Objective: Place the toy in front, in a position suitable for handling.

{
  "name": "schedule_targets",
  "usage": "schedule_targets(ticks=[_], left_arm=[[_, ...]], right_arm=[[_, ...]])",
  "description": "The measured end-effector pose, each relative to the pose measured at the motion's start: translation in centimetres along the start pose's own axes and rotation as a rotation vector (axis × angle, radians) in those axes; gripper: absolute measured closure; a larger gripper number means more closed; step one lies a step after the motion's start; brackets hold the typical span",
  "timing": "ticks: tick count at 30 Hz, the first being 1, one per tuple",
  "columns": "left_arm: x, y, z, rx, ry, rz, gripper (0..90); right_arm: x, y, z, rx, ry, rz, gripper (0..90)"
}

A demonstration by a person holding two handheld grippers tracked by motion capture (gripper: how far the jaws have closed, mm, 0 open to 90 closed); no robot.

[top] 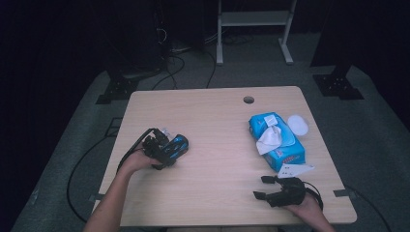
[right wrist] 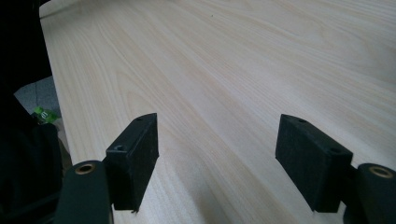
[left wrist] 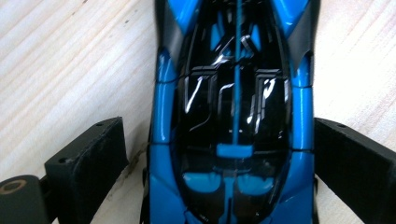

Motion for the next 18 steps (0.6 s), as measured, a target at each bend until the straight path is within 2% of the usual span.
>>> schedule_targets(ticks=[3,4,5,7,9,10,12,13,14,17,18], left_arm=[[-0.3,0.0,0.0,0.017,0.045,0.015,5.8],[-0.3,0.0,0.0,0.017,0.045,0.015,5.8],[-0.5,0.1,0.2,0.031,0.063,-0.015,6.0],[-0.5,0.2,0.2,0.038,0.08,-0.025,6.2],[-0.7,0.3,0.1,0.051,0.098,-0.017,8.5],[-0.9,0.4,0.0,0.05,0.1,-0.005,12.9],[-1.0,0.3,0.0,0.045,0.105,0.002,15.7],[-1.1,0.2,-0.1,0.059,0.108,0.008,21.3],[-1.3,0.1,-0.1,0.056,0.104,0.034,22.6],[-1.4,0.2,-0.1,0.057,0.124,0.035,22.5],[-1.4,0.2,0.0,0.048,0.137,0.023,18.3]], right_arm=[[-0.1,0.0,0.0,0.001,-0.005,0.001,29.0],[-0.1,0.0,-0.1,0.001,-0.006,-0.001,29.1],[0.0,0.0,-0.1,0.001,-0.005,-0.004,29.1],[0.0,0.0,-0.2,0.001,-0.006,-0.007,29.1],[-0.1,0.0,-0.3,0.001,-0.013,-0.005,29.2],[-0.1,0.0,-0.4,0.0,-0.015,-0.001,29.2],[0.0,-0.1,-0.4,0.001,-0.014,-0.001,29.4],[0.0,-0.1,-0.4,0.0,-0.011,-0.002,29.4],[0.0,0.0,-0.3,-0.001,-0.01,-0.004,29.3],[0.1,0.1,-0.1,-0.004,-0.003,-0.007,29.4],[0.1,0.2,0.1,-0.006,0.007,-0.015,29.4]])
Point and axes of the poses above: each handheld gripper's, and its own axes: z roughly forward along the jaws, x roughly out of its underside, y roughly to its left, the point moved 6 cm from there along z, roughly forward along the jaws, and after that the axes turned 3 degrees about z, right-handed, at the moved point
